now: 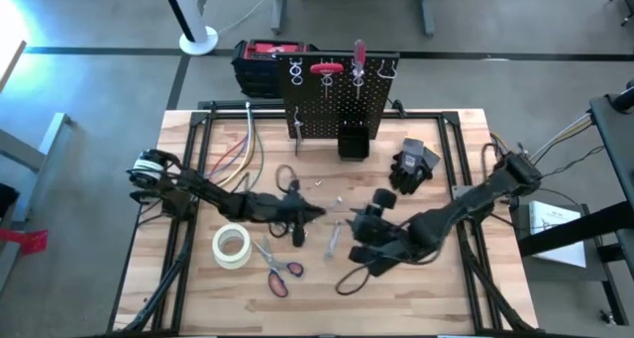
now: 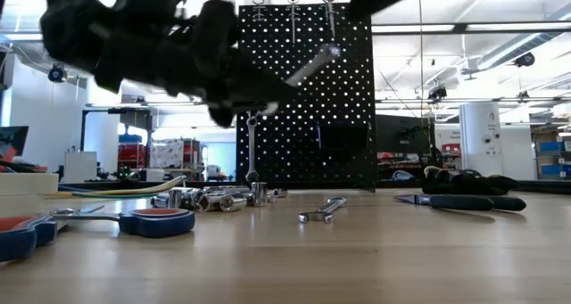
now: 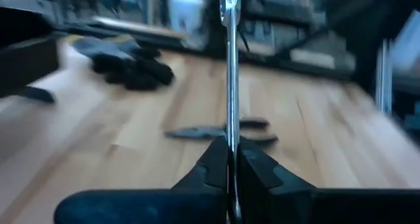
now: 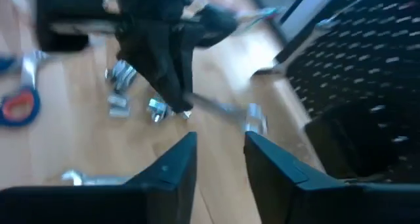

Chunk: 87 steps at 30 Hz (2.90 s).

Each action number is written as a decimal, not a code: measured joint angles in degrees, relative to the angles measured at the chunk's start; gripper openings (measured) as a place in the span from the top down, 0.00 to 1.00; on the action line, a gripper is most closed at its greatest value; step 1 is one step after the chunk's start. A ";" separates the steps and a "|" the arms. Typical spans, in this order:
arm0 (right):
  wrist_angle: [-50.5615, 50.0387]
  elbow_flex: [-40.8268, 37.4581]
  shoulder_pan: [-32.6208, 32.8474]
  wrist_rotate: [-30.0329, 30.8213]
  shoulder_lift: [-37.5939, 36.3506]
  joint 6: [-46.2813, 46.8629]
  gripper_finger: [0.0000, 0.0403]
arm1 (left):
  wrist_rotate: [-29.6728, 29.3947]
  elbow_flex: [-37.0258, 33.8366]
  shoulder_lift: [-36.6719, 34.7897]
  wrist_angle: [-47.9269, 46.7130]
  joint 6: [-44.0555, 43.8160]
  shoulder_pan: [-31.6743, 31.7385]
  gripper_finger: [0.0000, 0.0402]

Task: Hang tools onto peg board
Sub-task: Hang the wrench on the peg board

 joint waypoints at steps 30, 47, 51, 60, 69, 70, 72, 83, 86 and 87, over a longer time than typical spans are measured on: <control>0.53 -14.49 1.72 3.11 -7.04 16.13 0.70 | -5.92 -10.41 0.00 18.42 -18.46 24.18 1.00; 0.53 -14.56 1.72 3.14 -7.04 16.14 0.71 | -2.61 -10.32 0.00 15.36 -21.64 28.20 1.00; 0.51 -14.56 1.72 3.14 -7.04 16.12 0.70 | -2.38 -10.32 0.00 15.02 -22.39 28.50 1.00; 0.40 -14.56 1.70 3.14 -7.04 15.68 0.72 | -1.85 -10.41 0.00 14.92 -24.74 28.25 1.00; 0.33 -14.56 1.70 3.13 -7.04 15.06 0.73 | -3.19 -13.21 0.00 14.67 -26.86 28.00 1.00; 0.33 -14.56 1.70 3.14 -7.04 14.99 0.73 | -3.38 -13.62 0.00 14.88 -26.94 28.02 1.00; 0.33 -14.56 1.70 3.14 -7.04 14.65 0.73 | -3.39 -14.10 -0.07 15.21 -26.98 28.02 1.00; 0.38 -14.54 1.09 3.14 -7.04 14.41 0.73 | -2.80 -13.07 -0.04 11.05 -22.54 28.00 0.69; 0.38 -14.54 1.09 3.14 -7.04 14.43 0.74 | -2.62 -12.81 -0.04 10.43 -22.37 27.94 0.61; 0.40 -14.54 1.09 3.14 -7.04 14.47 0.74 | -2.14 -12.81 -0.04 10.26 -22.34 27.96 0.58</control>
